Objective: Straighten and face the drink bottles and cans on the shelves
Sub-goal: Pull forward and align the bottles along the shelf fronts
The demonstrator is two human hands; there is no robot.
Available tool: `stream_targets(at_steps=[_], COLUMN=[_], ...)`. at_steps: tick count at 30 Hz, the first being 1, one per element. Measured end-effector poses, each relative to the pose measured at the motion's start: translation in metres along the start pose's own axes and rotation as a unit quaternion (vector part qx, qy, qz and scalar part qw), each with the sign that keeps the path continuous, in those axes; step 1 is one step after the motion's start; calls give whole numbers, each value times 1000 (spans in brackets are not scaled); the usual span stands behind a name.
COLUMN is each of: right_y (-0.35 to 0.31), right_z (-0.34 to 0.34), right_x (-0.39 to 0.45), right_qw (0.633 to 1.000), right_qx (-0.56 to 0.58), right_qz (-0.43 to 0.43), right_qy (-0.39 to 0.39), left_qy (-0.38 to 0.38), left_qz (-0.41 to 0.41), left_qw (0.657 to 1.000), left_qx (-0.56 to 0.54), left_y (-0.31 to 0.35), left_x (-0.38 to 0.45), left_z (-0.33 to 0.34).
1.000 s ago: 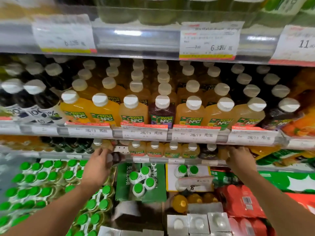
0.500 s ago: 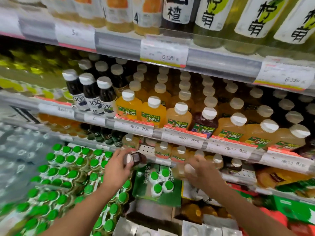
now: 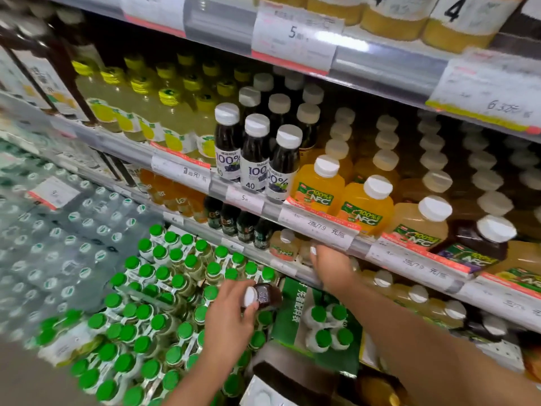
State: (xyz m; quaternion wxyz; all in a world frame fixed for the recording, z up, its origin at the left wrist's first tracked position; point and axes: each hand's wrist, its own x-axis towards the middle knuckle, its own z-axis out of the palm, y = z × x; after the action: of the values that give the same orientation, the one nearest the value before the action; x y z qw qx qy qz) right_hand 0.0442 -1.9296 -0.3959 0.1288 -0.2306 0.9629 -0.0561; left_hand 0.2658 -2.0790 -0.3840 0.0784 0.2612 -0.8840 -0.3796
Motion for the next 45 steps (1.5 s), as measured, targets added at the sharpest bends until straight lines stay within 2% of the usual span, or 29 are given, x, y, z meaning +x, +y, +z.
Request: stream_targets(at_steps=[4,7,11,14,17,18,20,22,27,29,32,36,41,43,45], right_y=[6,5,-4,3,23,30,42,57,120,151,206,298,412,445,467], right_z=[22,29,11,3,12,14,12,7,2,-1,-10,-23,-37,-39,-34], right_x=[19,23,18,1,-46,-66,-102,-130,-159,-172,-199,-236,-251,-242,-232], right_qw=[989,981,986,992,995,989,976,972,982,985,984,975,961,965,970], right_qx=[77,101,35,2,88,126,173,190,172,161,175,210,193,160,133], right_qz=[75,110,73,54,-37,-79,-121,-115,-66,-56,-33,46,168,197,201], right_qy=[-102,-121,-146,-117,-9,-5,-48,-83,-29,8,23,63,101,65,34], left_qy=[-17,-27,-37,-48,-62,-68,-85,-107,-163,-196,-213,-197,-172,-156,-107], left_qz=[-9,-12,-16,-9,15,28,59,84,138,130,119,168,168,188,258], left_qw=[1000,1000,999,999,998,997,994,991,977,972,970,966,969,967,957], left_qx=[-6,-1,9,10,11,13,22,19,-15,-5,4,18,61,68,79], left_y=[-14,-20,-21,-9,12,20,39,62,141,178,218,253,290,301,313], left_x=[-8,-9,-7,-2,4,5,8,6,-15,-30,-54,-87,-117,-123,-126], left_z=[-5,-9,-7,-1,12,18,34,54,104,123,154,180,208,219,226])
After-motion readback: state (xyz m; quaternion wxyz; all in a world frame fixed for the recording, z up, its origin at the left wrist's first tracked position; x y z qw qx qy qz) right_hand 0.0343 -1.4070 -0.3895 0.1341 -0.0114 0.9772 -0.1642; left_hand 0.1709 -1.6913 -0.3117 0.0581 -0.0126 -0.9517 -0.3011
